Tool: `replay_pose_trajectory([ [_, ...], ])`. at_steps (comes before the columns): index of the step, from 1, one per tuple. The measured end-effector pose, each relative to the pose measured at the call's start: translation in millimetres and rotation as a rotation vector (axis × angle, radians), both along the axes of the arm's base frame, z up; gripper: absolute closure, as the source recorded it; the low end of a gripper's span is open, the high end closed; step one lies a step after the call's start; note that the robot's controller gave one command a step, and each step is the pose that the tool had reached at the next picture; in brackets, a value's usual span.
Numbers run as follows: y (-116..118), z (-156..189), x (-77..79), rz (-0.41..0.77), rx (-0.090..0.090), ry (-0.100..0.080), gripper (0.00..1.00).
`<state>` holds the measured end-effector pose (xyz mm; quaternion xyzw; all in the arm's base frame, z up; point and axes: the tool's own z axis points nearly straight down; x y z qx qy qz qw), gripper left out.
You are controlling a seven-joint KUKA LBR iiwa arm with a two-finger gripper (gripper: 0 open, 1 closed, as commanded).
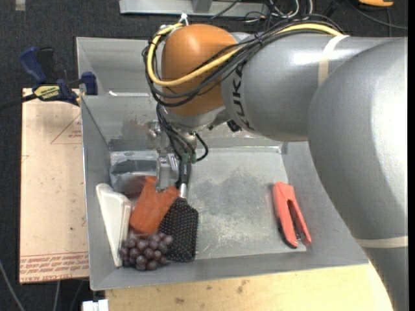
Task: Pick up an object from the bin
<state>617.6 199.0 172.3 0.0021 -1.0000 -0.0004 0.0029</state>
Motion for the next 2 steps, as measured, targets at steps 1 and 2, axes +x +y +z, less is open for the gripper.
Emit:
replay_pose_trajectory([
  [1, -1, 5, 1.3, -0.003, 0.001, -0.006, 0.0],
  [2, 8, -39, 11.7, 0.044, 0.004, -0.018, 0.0],
])
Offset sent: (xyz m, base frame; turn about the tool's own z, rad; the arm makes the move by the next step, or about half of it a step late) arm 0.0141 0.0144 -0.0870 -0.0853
